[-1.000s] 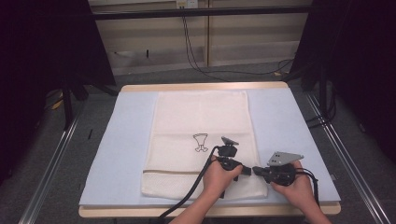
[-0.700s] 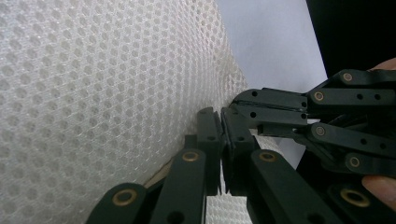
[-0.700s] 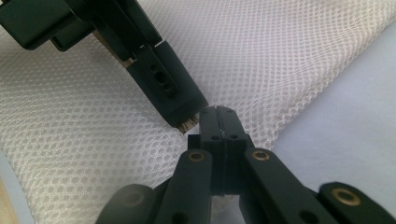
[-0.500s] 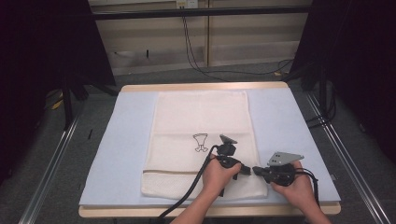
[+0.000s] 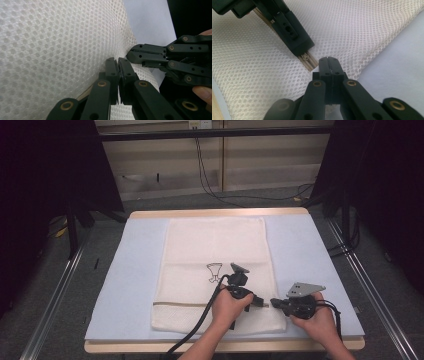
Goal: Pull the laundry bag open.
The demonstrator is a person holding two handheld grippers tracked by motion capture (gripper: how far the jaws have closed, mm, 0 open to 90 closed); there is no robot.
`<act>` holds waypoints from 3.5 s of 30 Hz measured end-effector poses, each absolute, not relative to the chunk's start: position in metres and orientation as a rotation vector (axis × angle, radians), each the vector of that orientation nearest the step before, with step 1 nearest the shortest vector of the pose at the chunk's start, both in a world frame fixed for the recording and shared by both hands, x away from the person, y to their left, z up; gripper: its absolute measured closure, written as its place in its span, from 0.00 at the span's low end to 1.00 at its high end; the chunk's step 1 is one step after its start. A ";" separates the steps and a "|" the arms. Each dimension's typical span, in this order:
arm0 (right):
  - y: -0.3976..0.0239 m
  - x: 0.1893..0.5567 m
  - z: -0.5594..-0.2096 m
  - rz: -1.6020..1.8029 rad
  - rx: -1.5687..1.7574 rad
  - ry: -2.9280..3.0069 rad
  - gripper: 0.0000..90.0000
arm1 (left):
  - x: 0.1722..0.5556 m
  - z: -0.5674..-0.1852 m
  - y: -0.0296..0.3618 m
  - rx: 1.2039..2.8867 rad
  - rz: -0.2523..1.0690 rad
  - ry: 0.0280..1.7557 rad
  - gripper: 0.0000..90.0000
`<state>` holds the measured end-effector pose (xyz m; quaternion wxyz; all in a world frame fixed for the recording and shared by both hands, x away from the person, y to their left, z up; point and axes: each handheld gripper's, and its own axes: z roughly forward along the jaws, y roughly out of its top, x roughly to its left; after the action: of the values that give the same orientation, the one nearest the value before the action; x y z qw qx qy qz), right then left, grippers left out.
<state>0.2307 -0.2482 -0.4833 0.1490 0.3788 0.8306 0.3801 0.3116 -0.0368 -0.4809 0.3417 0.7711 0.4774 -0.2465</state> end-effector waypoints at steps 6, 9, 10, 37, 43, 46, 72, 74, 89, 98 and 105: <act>-0.248 0.231 -0.483 1.093 1.088 2.388 1.00 | 0.311 -0.481 -0.035 2.007 -0.635 1.238 0.97; -0.248 0.231 -0.483 1.093 1.090 2.388 1.00 | 0.312 -0.480 -0.033 2.015 -0.633 1.233 0.97; -0.248 0.231 -0.483 1.097 1.089 2.389 1.00 | 0.312 -0.480 -0.032 2.019 -0.625 1.232 0.97; -0.248 0.232 -0.483 1.097 1.117 2.389 1.00 | 0.313 -0.477 -0.019 2.041 -0.610 1.211 0.97; -0.248 0.231 -0.483 1.098 1.128 2.387 1.00 | 0.313 -0.476 -0.016 2.028 -0.611 1.232 0.97; -0.248 0.232 -0.483 1.097 1.124 2.387 1.00 | 0.314 -0.477 -0.014 2.014 -0.647 1.223 0.97; -0.248 0.231 -0.483 1.095 1.133 2.386 1.00 | 0.315 -0.478 -0.001 2.007 -0.630 1.243 0.97; -0.248 0.231 -0.483 1.095 1.135 2.386 1.00 | 0.315 -0.478 0.001 2.019 -0.627 1.237 0.97; -0.248 0.232 -0.483 1.101 1.139 2.385 1.00 | 0.316 -0.477 0.011 2.004 -0.641 1.241 0.97; -0.249 0.232 -0.483 1.105 1.140 2.385 1.00 | 0.317 -0.476 0.017 1.998 -0.631 1.259 0.97; -0.249 0.232 -0.483 1.107 1.139 2.386 1.00 | 0.318 -0.477 0.022 2.009 -0.623 1.267 0.97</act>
<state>0.2319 -0.2487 -0.4830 0.1375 0.3936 0.8245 0.3825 0.3175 0.0215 -0.4769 0.3362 0.7706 0.4860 -0.2389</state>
